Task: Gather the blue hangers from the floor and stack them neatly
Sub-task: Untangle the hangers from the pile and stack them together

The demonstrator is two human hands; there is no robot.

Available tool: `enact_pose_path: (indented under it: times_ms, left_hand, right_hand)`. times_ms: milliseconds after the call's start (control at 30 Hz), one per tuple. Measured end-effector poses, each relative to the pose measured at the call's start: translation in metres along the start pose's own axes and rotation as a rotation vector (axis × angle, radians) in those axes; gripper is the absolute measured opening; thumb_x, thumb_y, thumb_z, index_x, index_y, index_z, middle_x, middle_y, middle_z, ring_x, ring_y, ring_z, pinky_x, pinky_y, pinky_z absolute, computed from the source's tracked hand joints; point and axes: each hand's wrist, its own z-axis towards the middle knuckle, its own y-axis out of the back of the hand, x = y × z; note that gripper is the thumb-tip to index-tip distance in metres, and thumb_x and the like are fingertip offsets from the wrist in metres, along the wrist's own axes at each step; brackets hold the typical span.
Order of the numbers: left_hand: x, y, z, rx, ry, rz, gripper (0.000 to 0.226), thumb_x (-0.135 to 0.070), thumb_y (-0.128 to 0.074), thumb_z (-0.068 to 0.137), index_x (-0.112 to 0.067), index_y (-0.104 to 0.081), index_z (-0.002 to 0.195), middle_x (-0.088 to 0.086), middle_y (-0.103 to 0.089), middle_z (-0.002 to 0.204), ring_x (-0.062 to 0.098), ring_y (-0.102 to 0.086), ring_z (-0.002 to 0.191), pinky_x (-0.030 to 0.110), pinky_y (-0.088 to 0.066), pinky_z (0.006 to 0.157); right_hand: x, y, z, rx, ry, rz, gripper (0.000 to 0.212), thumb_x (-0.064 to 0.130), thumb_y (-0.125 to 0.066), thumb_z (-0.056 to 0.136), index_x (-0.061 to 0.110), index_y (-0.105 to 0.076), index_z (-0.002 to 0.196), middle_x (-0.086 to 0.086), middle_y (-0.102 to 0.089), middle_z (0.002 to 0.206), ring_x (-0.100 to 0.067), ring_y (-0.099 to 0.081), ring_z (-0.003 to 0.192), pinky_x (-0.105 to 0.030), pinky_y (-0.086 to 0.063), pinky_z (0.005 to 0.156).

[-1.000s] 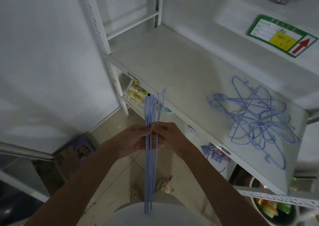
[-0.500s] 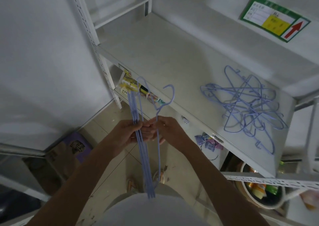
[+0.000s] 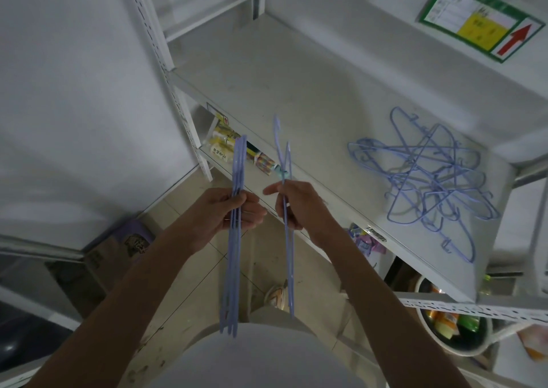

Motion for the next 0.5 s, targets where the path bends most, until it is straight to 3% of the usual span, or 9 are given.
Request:
enact_pose_path:
  times_ms: [100,267,367,433,500]
  left_hand:
    - [-0.005,-0.005,0.002,-0.044,-0.021,0.046,0.028,-0.031,-0.059,0.098,-0.013,-0.077,0.11,0.02,-0.076,0.113,0.036,-0.074,0.103,0.035,-0.061,0.083]
    - [-0.005,-0.016,0.005,-0.161,-0.009,0.191,0.024,-0.022,-0.055,0.103,-0.015,-0.076,0.112,0.012,-0.079,0.108,0.027,-0.076,0.102,0.041,-0.061,0.091]
    - [-0.012,-0.021,0.008,-0.283,-0.041,0.319,0.02,-0.019,-0.057,0.102,-0.02,-0.077,0.103,0.005,-0.08,0.095,0.01,-0.077,0.087,0.04,-0.062,0.087]
    - [-0.017,-0.022,0.01,-0.355,-0.096,0.422,0.019,-0.02,-0.06,0.1,-0.023,-0.078,0.101,0.005,-0.077,0.092,0.006,-0.073,0.083,0.036,-0.06,0.085]
    - [-0.02,-0.021,0.01,-0.349,-0.109,0.423,0.02,-0.021,-0.062,0.099,-0.017,-0.08,0.106,0.009,-0.076,0.091,0.018,-0.073,0.087,0.036,-0.058,0.085]
  right_hand:
    - [-0.011,-0.016,-0.008,0.026,-0.043,-0.116,0.032,0.022,-0.043,0.104,0.013,-0.069,0.088,0.001,-0.06,0.05,-0.013,-0.049,0.035,-0.02,-0.04,0.04]
    - [-0.032,-0.033,-0.008,-0.048,0.068,-0.288,0.03,0.022,-0.042,0.106,0.014,-0.062,0.084,0.005,-0.063,0.049,-0.012,-0.056,0.041,-0.036,-0.055,0.054]
    - [-0.028,-0.037,-0.01,-0.029,0.077,-0.302,0.03,0.031,-0.045,0.1,0.034,-0.066,0.079,0.006,-0.068,0.055,-0.015,-0.064,0.048,-0.039,-0.06,0.061]
    - [-0.021,-0.043,-0.013,0.058,-0.013,-0.135,0.027,0.036,-0.044,0.089,0.025,-0.069,0.084,0.0,-0.069,0.06,-0.018,-0.065,0.052,-0.032,-0.054,0.05]
    - [-0.013,-0.046,-0.01,0.11,-0.102,0.024,0.041,0.036,-0.042,0.086,0.007,-0.068,0.093,-0.009,-0.069,0.068,-0.022,-0.064,0.054,-0.025,-0.049,0.05]
